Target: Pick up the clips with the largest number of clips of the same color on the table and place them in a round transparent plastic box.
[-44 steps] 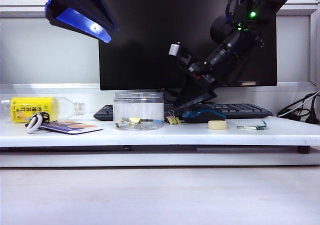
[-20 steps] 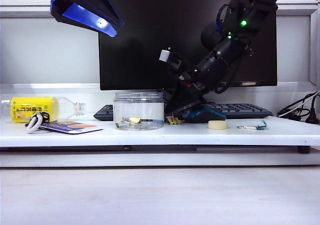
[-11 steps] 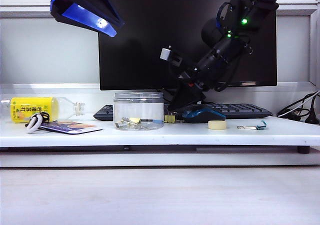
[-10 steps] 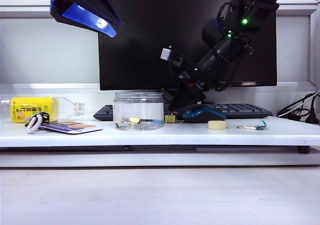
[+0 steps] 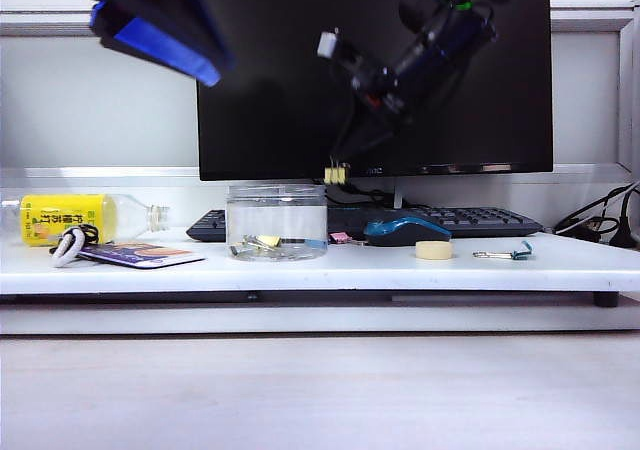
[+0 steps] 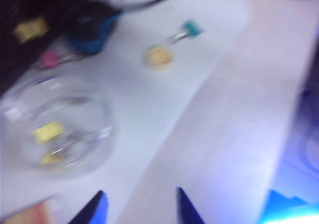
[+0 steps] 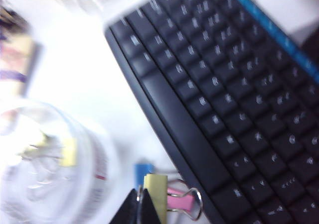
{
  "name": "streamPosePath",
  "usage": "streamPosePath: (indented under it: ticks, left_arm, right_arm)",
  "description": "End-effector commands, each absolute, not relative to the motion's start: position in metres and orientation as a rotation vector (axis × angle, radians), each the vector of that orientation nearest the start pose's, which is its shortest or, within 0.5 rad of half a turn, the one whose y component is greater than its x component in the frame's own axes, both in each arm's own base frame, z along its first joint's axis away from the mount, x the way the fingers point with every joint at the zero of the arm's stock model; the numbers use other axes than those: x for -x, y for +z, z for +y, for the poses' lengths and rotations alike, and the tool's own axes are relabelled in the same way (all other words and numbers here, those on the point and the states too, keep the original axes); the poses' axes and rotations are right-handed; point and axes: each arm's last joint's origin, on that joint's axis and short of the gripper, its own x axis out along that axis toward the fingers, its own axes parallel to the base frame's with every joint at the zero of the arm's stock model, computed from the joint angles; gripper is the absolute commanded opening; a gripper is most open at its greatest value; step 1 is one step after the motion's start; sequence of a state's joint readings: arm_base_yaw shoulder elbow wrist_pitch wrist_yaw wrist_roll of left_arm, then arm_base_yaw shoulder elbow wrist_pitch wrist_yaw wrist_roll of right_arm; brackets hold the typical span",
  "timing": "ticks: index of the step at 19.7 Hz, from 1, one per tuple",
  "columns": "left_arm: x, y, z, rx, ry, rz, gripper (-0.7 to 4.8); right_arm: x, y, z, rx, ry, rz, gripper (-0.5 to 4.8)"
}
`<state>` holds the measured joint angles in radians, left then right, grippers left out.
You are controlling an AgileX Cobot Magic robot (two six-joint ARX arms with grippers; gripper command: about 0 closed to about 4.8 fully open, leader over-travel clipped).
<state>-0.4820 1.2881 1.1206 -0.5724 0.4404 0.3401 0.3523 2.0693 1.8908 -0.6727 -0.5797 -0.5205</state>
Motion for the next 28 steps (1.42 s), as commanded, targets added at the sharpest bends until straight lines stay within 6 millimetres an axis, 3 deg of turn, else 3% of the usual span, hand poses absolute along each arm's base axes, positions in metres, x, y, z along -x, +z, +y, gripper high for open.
streamPosePath:
  ticks: [1,10,16,17,18,19,26,28]
  left_arm:
    - [-0.233,0.313,-0.133,-0.344,-0.921,0.608,1.88]
    - [-0.233,0.314,-0.133,-0.338,-0.909,0.607,1.88]
    - [-0.231,0.312,-0.132,-0.331,-0.909,0.643,1.88]
    - [-0.231,0.311,-0.132,-0.331,-0.909,0.648,1.88]
    - [-0.231,0.311,-0.132,-0.328,-0.908,0.656,1.88]
    - [-0.231,0.311,-0.132,-0.323,-0.906,0.661,1.88]
    - [-0.229,0.31,-0.131,-0.302,-0.898,0.687,1.95]
    - [-0.225,0.316,-0.129,-0.293,-0.892,0.663,2.74]
  right_arm:
    - [-0.411,0.301,0.18,0.3,1.154,0.62,-0.01]
    - [-0.372,0.302,0.224,0.342,1.288,0.718,-0.01]
    - [-0.369,0.3,0.228,0.368,1.29,0.737,0.04]
    - [-0.369,0.3,0.228,0.374,1.284,0.739,0.38]
    - [-0.369,0.299,0.228,0.378,1.283,0.739,1.25]
    - [-0.369,0.299,0.228,0.378,1.282,0.739,1.5]
    - [-0.369,0.3,0.227,0.374,1.279,0.741,1.49]
    - [-0.367,0.306,0.226,0.371,1.274,0.725,1.49]
